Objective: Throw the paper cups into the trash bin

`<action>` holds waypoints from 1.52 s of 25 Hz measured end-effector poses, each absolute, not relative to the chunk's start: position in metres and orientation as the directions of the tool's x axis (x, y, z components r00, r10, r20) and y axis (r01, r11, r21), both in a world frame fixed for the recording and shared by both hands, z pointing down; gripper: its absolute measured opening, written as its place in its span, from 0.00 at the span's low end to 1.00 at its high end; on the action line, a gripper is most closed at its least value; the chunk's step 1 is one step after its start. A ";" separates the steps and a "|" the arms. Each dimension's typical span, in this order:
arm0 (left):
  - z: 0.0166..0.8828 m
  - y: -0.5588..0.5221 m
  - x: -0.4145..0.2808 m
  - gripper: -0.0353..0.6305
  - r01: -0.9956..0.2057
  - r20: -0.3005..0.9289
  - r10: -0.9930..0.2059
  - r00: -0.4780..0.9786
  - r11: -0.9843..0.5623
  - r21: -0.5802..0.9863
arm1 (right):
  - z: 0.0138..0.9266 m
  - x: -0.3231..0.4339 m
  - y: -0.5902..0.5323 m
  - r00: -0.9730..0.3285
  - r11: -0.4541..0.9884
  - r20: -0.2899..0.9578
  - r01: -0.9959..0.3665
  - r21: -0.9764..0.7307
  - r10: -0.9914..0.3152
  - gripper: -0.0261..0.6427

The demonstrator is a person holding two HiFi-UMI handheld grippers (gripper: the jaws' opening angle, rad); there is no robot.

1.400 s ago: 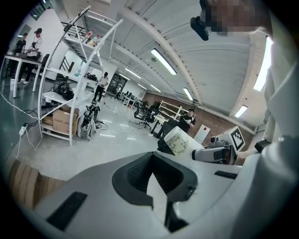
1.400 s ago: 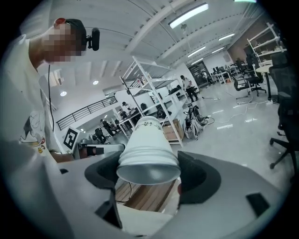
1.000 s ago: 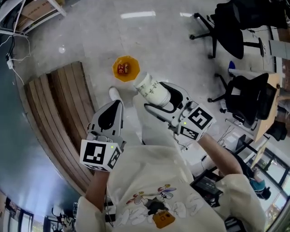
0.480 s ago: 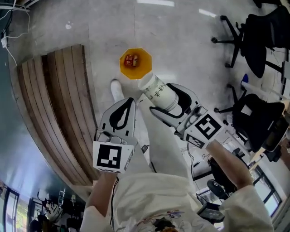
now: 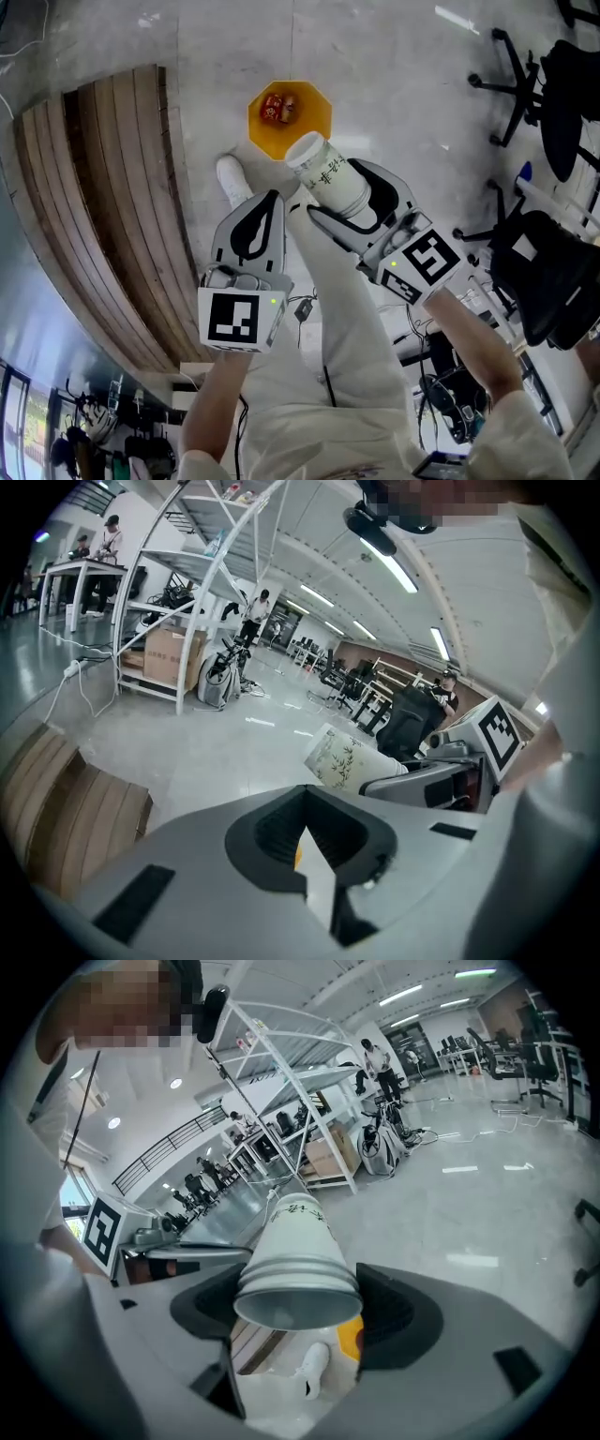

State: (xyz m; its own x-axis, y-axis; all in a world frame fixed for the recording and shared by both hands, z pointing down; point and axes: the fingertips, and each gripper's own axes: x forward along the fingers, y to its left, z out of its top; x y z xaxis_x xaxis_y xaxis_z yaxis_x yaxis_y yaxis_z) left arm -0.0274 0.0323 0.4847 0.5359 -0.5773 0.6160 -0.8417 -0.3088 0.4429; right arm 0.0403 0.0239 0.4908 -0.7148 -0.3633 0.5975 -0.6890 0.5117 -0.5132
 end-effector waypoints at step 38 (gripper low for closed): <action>0.826 0.021 -0.015 0.06 -0.911 0.832 -0.387 0.397 -0.279 0.304 | 0.831 0.054 0.022 -0.514 0.389 0.837 -0.821 -0.418 -0.186 0.62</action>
